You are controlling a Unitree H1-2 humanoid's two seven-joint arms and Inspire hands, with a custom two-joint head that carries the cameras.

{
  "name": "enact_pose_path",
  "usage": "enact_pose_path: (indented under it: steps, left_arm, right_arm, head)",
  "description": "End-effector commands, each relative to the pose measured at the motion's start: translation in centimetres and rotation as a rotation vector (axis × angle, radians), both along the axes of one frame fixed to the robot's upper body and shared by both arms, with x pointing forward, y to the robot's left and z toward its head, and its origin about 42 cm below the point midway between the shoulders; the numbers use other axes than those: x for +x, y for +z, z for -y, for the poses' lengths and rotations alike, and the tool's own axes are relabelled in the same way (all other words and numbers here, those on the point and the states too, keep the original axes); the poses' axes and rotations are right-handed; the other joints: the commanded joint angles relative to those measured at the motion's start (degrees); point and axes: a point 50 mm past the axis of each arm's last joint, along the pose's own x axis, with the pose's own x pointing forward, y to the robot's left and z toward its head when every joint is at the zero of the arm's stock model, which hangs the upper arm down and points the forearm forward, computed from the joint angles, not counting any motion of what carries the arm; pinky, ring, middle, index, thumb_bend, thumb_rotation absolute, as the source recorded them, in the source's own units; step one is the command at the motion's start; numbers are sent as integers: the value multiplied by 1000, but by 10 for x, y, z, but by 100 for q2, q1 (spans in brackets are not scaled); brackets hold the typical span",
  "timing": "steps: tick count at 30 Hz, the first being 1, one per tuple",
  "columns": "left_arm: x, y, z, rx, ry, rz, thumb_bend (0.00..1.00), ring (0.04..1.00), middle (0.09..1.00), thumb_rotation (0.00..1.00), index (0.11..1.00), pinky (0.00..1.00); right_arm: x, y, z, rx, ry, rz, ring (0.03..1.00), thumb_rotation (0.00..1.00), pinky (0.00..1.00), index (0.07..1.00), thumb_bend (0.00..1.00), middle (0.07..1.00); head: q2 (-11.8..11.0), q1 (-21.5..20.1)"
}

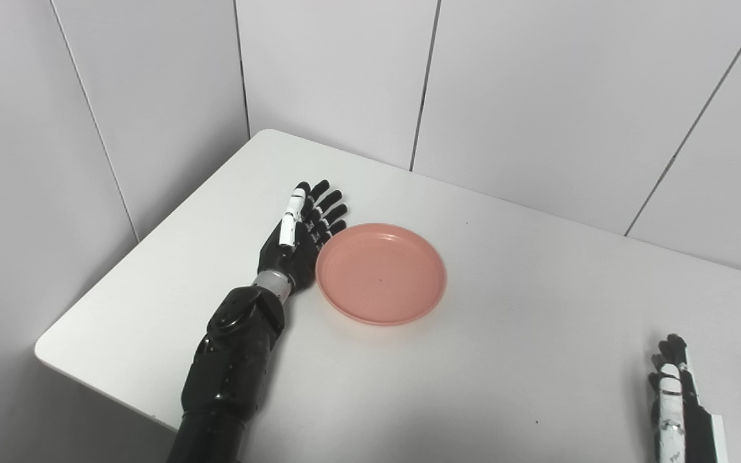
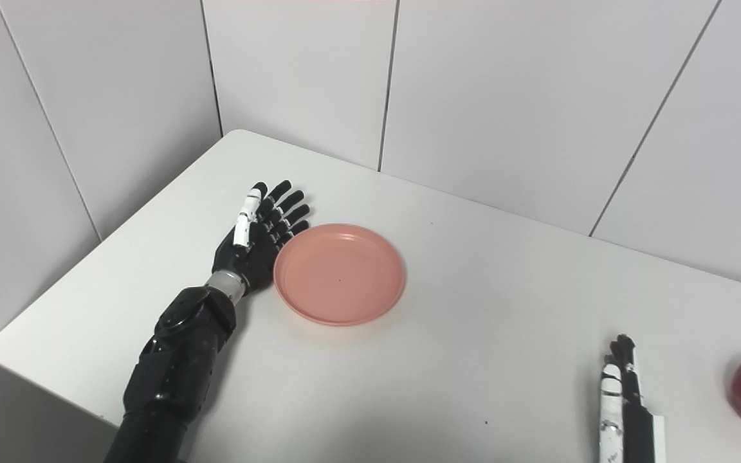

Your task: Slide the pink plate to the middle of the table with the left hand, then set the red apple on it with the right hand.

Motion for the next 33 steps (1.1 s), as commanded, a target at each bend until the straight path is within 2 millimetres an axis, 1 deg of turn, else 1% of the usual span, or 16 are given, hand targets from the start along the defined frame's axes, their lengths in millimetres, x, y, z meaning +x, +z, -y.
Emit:
enact_pose_path:
  steps: [1,5,15,21,28,33]
  left_arm:
    - [-1,1,7,-7,-30,-10,366,917,922,1000,912,942]
    - [-2,0,12,-6,-43,-9,365,915,919,1000,908,940]
    - [-7,-3,25,9,-64,-11,367,899,906,1000,896,913]
    - [-11,-3,32,16,-85,-7,373,903,908,1000,895,922]
    - [-14,-5,43,9,-100,-13,383,891,896,1000,885,904]
    - [-16,-9,49,1,-114,-15,383,889,896,1000,887,887]
  right_arm:
    - [3,10,-2,6,2,56,973,1000,987,961,137,966]
    - [2,10,-3,13,2,49,974,1000,995,965,153,967]
    - [3,8,-6,34,-5,44,961,1000,991,958,150,959]
    - [3,8,-7,-3,-13,48,945,1000,950,942,140,945]
    - [2,8,-8,10,-7,53,955,1000,957,948,170,953]
    - [1,11,-11,8,-12,50,953,1000,953,942,159,950]
  head:
    - [16,-20]
    - [47,-79]
    - [105,-206]
    - [150,-286]
    - [215,-378]
    - [259,-427]
